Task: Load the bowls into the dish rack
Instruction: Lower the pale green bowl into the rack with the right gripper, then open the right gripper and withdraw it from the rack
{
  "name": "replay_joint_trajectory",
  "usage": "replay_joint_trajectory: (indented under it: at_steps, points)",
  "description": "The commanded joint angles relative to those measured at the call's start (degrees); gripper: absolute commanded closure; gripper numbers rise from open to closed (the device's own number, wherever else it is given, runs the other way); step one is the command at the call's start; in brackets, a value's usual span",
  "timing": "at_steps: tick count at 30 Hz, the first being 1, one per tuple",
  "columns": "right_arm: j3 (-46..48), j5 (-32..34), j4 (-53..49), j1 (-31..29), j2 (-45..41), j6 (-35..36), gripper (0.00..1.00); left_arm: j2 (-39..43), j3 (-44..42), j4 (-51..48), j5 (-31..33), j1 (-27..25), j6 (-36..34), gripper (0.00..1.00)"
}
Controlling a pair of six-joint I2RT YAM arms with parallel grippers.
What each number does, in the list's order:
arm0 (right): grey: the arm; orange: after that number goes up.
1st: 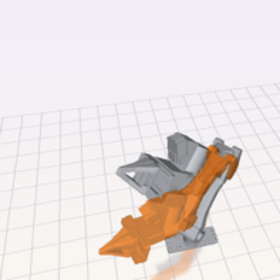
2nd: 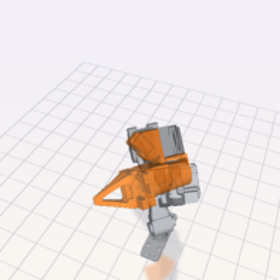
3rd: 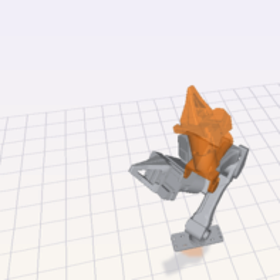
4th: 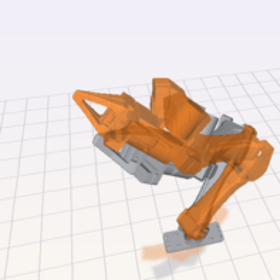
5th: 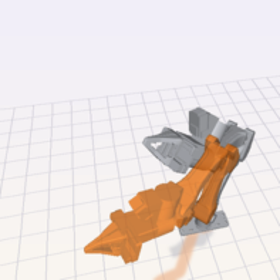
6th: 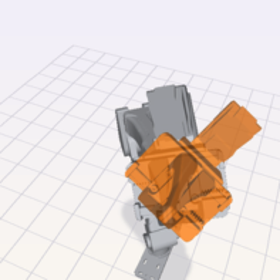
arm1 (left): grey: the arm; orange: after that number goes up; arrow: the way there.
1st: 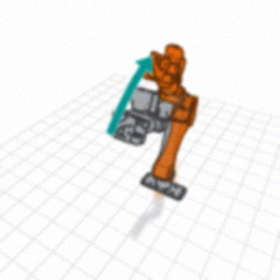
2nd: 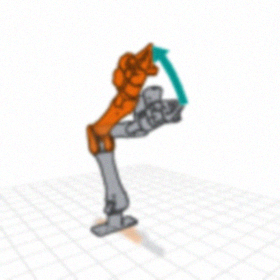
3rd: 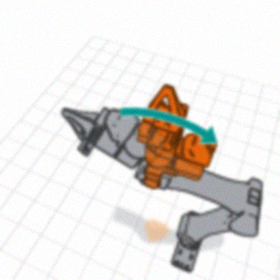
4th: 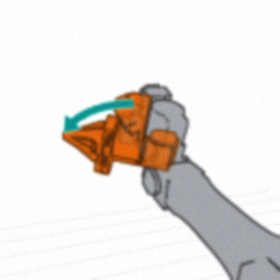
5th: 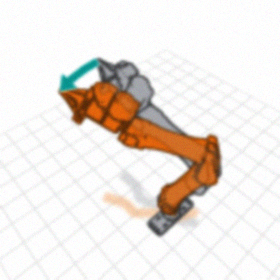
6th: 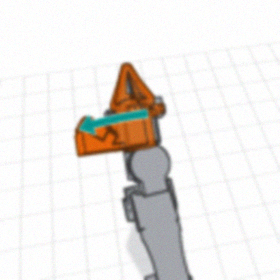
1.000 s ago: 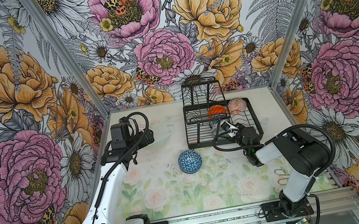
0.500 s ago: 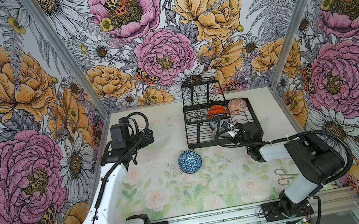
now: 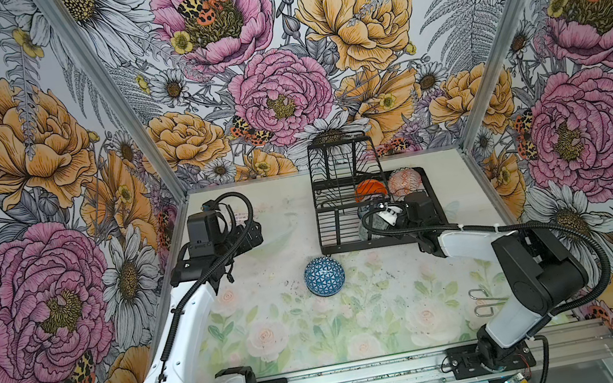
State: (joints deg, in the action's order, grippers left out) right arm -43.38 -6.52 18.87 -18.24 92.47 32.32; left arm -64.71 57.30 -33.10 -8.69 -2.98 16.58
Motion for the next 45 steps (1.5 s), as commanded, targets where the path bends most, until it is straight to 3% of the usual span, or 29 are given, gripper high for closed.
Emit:
replay_joint_trajectory:
  at_steps: [1, 7, 13, 20, 29, 45]
  points:
    - [0.94, 5.94, -3.93, -0.48, -1.16, 1.17, 1.00, 1.22, -1.22, 0.78, -1.45, 0.67, 0.07, 0.01]
    - [6.22, 10.43, 5.81, -0.51, -3.35, 0.04, 1.00, 0.45, -0.80, 1.02, -1.77, 0.59, 0.11, 0.01]
    - [12.57, 15.68, 29.16, -1.70, 0.16, 2.09, 1.00, 0.79, -0.87, 1.02, -1.85, 0.61, 0.16, 0.01]
    - [13.93, 20.45, 42.20, -2.99, 2.06, 5.93, 1.00, 1.37, -1.05, 0.93, -1.74, 0.60, 0.17, 0.01]
    - [14.72, 21.80, 50.51, -3.16, 6.61, 9.03, 1.00, 0.84, -0.73, 0.96, -1.84, 0.61, 0.08, 0.01]
    - [16.57, 14.21, 49.23, -4.35, 9.82, 6.45, 1.00, 1.01, -0.87, 0.93, -1.52, 0.60, -0.10, 0.01]
